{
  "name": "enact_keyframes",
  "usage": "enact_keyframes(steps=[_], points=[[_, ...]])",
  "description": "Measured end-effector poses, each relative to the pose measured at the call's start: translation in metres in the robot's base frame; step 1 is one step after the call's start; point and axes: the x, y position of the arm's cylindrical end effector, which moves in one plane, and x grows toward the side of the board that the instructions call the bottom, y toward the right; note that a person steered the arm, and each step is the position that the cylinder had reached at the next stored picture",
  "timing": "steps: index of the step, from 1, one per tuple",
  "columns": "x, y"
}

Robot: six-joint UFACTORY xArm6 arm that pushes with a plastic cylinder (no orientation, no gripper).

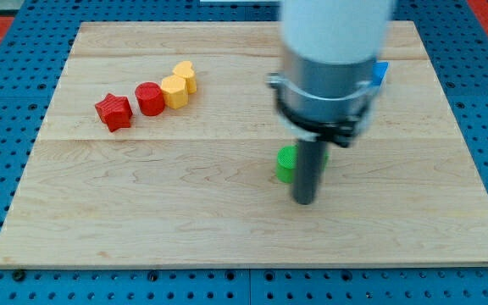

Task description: Point your arm at the green star

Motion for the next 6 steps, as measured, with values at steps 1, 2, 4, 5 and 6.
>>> enact_keyframes(steps=[1, 2, 4, 5, 6], points=[[-0.032, 0.067], [-0.082, 0.130], [-0.081, 0.098], [-0.056, 0.014], [-0.046, -0.073]])
